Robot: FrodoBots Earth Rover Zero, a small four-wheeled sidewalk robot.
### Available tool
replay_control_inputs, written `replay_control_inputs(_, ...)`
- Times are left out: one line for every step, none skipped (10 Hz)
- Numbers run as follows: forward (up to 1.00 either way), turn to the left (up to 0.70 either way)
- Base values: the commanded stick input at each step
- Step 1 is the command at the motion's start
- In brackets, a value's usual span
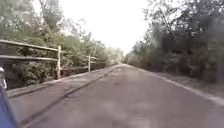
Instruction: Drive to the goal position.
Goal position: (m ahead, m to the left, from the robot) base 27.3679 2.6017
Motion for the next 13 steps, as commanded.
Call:
replay_control_inputs(0.70, 0.00)
replay_control_inputs(0.70, 0.00)
replay_control_inputs(0.70, 0.00)
replay_control_inputs(0.70, 0.00)
replay_control_inputs(0.70, 0.00)
replay_control_inputs(0.70, 0.00)
replay_control_inputs(0.70, 0.00)
replay_control_inputs(0.70, 0.00)
replay_control_inputs(0.70, 0.00)
replay_control_inputs(0.70, 0.00)
replay_control_inputs(0.70, 0.00)
replay_control_inputs(0.70, 0.00)
replay_control_inputs(0.70, 0.00)
